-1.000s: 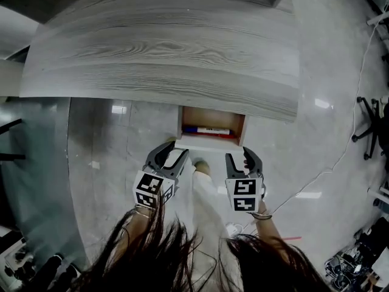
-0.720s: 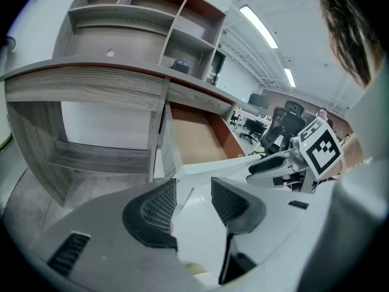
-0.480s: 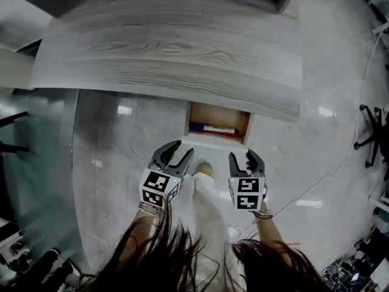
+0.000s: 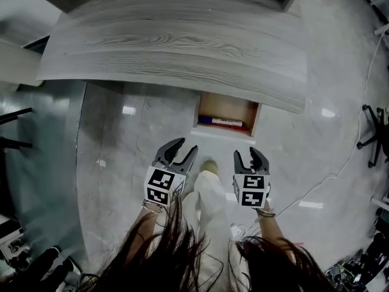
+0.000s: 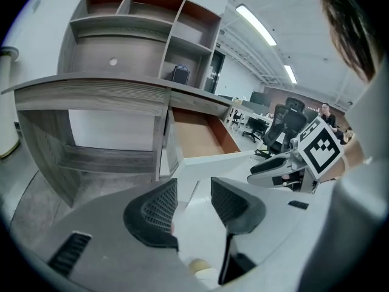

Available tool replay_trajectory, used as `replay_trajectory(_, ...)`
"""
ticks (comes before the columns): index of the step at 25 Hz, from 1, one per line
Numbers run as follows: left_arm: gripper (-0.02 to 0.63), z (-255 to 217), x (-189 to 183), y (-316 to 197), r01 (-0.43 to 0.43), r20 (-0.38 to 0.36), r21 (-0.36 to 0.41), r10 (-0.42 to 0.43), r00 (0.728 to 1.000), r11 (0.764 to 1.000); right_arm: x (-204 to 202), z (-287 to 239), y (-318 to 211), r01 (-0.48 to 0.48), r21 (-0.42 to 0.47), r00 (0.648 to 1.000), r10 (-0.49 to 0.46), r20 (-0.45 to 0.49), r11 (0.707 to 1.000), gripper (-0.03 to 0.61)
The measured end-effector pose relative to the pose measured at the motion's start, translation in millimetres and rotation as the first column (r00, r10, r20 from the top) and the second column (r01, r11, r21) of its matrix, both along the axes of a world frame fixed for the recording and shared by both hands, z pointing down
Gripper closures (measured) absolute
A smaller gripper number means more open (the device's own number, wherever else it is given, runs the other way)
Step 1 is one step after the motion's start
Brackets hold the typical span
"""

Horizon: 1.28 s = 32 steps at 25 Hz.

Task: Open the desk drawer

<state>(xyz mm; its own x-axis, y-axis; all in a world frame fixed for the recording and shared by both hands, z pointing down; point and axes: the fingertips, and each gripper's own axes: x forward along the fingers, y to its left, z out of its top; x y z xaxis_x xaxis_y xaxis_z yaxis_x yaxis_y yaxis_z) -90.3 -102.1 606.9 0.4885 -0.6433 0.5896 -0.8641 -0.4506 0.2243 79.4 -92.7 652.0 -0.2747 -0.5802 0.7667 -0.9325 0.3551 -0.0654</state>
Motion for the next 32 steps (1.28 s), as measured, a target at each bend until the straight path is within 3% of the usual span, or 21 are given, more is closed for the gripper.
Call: replay_trajectory(32,0.479,-70.7,24.9,74.2,-0.046,-0.005,0.153,0.047,0.999,0.987,-22.0,-68.6,82.0,-0.081,0.103,0.995,0.073,0.074,0.991,0.385)
